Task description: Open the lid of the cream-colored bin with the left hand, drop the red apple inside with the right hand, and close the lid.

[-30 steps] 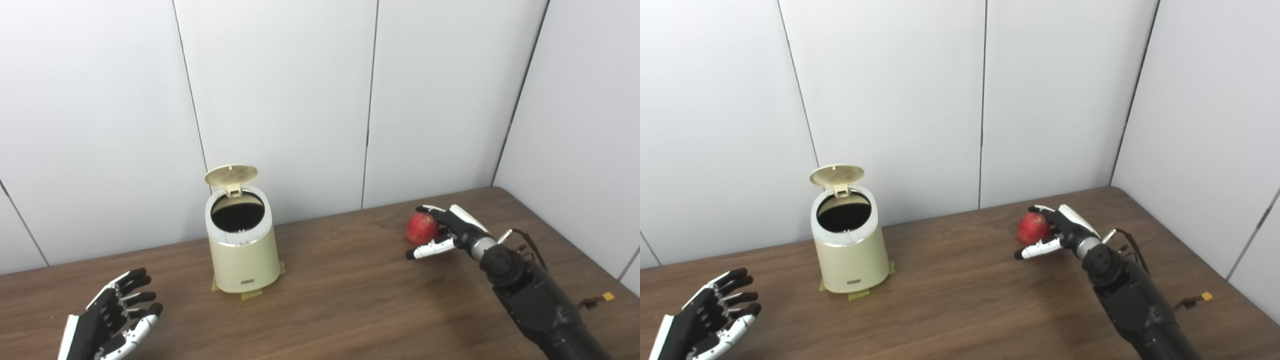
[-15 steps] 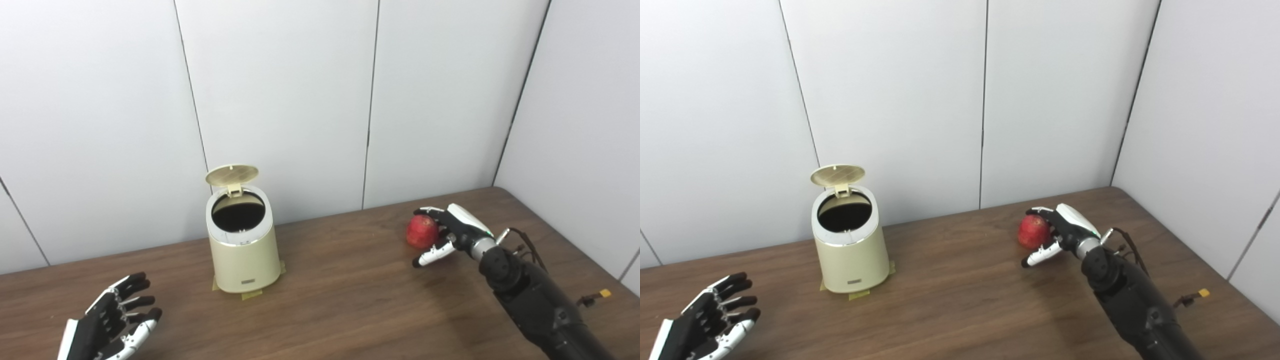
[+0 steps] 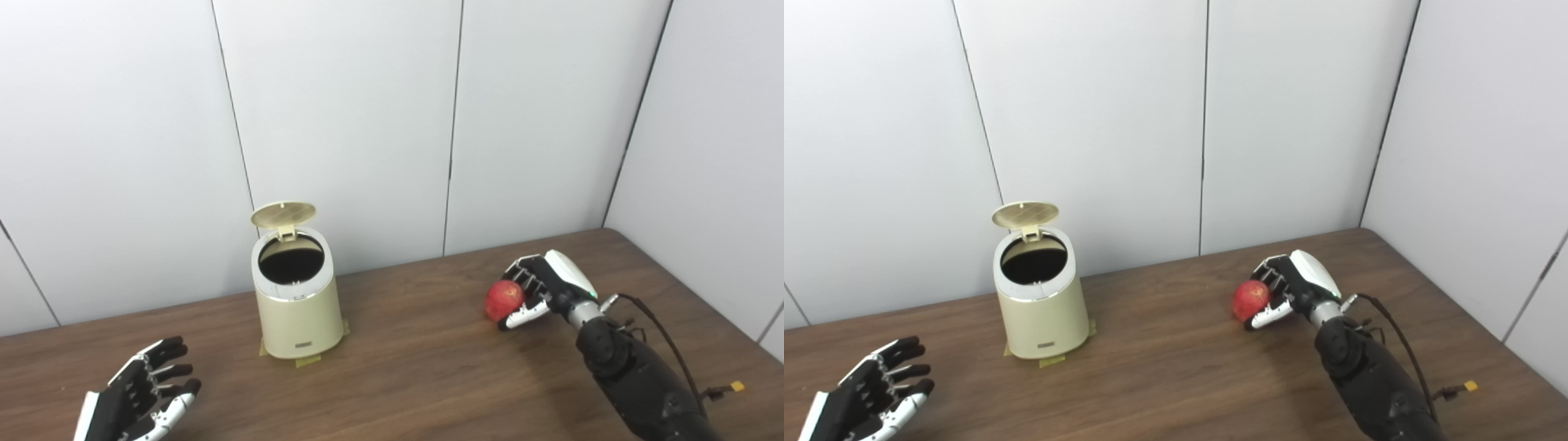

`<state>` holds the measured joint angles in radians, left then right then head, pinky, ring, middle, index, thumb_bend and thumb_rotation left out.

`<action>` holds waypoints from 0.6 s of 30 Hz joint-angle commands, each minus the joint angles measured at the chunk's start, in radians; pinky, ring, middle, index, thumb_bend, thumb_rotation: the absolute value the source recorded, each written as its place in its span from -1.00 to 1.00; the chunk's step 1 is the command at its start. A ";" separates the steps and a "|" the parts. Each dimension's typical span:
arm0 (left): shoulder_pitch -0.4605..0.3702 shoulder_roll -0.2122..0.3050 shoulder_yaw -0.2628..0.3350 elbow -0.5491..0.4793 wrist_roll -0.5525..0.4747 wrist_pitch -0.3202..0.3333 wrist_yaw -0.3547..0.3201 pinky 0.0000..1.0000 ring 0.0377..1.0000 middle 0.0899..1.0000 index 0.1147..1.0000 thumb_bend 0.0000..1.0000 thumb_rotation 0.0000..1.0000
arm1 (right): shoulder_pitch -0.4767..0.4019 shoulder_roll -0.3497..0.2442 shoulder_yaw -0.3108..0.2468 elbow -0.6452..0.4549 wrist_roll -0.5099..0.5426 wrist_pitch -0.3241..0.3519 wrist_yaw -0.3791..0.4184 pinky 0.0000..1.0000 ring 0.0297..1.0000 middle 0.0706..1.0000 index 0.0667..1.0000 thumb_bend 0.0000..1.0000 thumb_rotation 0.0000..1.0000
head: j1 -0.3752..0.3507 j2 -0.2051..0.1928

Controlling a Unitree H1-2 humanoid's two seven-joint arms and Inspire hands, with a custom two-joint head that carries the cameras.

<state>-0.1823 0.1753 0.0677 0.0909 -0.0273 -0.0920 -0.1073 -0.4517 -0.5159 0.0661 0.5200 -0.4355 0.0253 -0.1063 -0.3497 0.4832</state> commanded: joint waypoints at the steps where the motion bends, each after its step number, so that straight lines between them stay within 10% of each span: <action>1: -0.029 0.011 0.001 -0.040 0.001 -0.016 0.003 0.15 0.37 0.51 0.48 -0.01 -1.00 | -0.027 -0.010 -0.025 -0.038 0.001 -0.034 -0.049 -0.28 -0.21 -0.20 -0.05 0.05 -1.00 | -0.001 0.001; 11: -0.030 0.011 -0.002 -0.015 0.011 -0.027 0.004 0.13 0.34 0.47 0.47 0.03 -0.99 | -0.054 0.030 -0.079 -0.023 0.028 -0.132 -0.160 -0.36 -0.29 -0.25 -0.04 0.05 -1.00 | 0.054 -0.010; 18: -0.031 -0.003 -0.006 0.003 0.015 -0.034 0.009 0.11 0.33 0.47 0.45 0.10 -0.90 | -0.088 0.060 -0.094 -0.213 0.078 -0.036 -0.070 -0.32 -0.26 -0.21 -0.02 0.05 -1.00 | 0.138 -0.023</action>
<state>-0.1810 0.1724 0.0621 0.1028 -0.0124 -0.0911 -0.1103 -0.4774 -0.4449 -0.0174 0.3530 -0.3717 -0.0122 -0.1926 -0.2332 0.4633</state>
